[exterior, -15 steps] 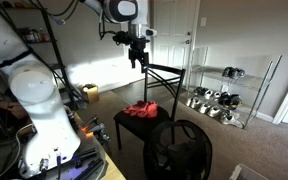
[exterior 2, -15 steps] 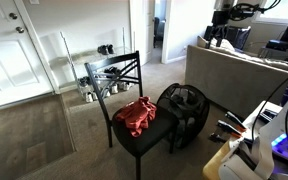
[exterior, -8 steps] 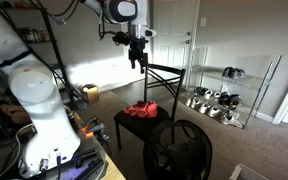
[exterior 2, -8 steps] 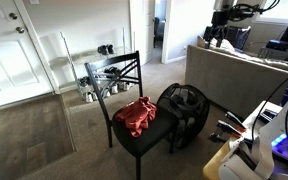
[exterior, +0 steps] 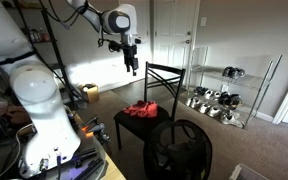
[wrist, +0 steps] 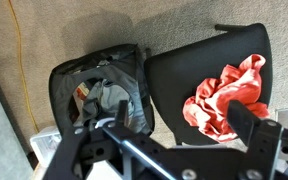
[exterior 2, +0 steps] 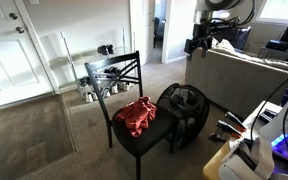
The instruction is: Remove the piece of clothing from the chair and put it in the black hamper
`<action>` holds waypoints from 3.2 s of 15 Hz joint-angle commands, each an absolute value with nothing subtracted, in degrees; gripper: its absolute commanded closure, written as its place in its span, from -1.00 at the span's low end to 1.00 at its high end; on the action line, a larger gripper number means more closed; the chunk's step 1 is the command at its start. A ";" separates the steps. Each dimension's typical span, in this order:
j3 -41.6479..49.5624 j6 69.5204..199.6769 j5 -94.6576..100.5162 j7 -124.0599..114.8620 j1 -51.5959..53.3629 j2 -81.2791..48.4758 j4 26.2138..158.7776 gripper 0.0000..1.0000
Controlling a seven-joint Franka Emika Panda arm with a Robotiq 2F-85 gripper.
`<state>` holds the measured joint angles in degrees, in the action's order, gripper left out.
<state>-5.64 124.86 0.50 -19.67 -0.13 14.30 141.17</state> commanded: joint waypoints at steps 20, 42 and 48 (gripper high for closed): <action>-5.27 148.42 12.53 -30.72 6.41 -8.30 134.95 -1.00; -0.75 136.09 5.35 -22.24 16.79 -59.58 78.03 -1.00; 0.51 136.50 5.16 -23.63 17.92 -61.24 76.56 -1.00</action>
<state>-0.30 136.64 6.22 -24.13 17.22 -60.98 76.96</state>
